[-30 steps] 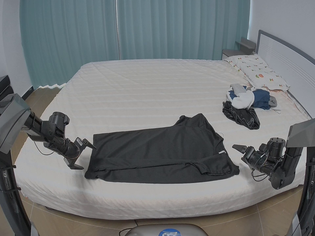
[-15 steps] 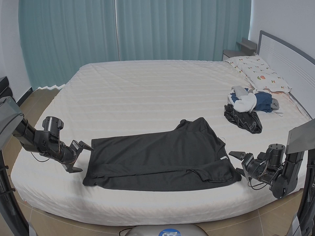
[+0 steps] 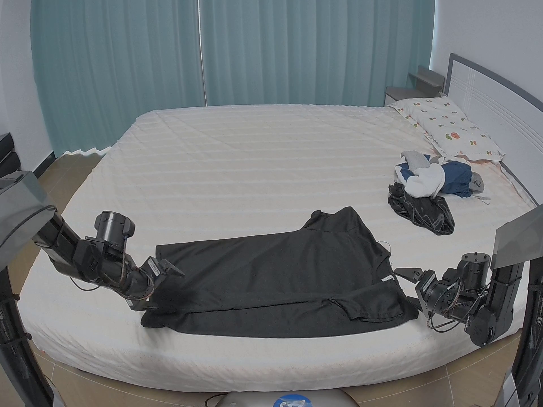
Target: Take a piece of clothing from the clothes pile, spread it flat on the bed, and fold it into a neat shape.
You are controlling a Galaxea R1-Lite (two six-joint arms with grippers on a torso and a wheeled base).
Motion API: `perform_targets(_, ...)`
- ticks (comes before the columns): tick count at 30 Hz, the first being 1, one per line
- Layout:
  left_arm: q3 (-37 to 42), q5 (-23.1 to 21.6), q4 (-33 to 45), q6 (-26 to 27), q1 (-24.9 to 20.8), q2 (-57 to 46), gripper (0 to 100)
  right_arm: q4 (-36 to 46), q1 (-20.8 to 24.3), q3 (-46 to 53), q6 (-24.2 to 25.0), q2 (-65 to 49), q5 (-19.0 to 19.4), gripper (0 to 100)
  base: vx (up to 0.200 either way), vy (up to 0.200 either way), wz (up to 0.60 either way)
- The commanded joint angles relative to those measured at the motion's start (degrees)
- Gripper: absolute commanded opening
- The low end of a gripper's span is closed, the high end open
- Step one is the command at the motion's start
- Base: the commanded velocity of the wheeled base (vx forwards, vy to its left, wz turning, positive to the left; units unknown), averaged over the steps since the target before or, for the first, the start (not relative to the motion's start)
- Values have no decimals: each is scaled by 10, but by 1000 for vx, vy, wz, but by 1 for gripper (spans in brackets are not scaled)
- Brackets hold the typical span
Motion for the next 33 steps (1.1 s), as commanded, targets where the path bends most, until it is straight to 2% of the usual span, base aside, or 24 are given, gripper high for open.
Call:
perform_targets(1,-4,54,-23,-15,-70,13,100,-6,6,5,-1,4,-17,100,0,0,0)
perform_targets(3,-4,54,-23,-15,-70,13,100,-6,6,5,-1,4,-17,100,0,0,0)
perform_targets(4,-21,131,-46,-18,-118,48,100,-6,9,3,-2,16,-26,100,0,0,0)
perform_targets(6,-23,149,-48,-18,-132,57,100,-6,10,3,-3,18,-27,100,0,0,0)
perform_targets(7,-36,194,-49,-19,-169,75,100,-7,12,1,-5,25,-30,100,0,0,0)
perform_targets(8,-43,205,-48,-21,-180,79,100,-7,15,2,-8,26,-32,100,0,0,0)
perform_targets(13,-75,213,-43,-21,-207,102,100,-7,16,1,-22,37,-48,100,0,0,0)
perform_targets(33,-81,209,-27,-22,-204,109,100,-7,22,-4,-32,47,-57,100,0,0,0)
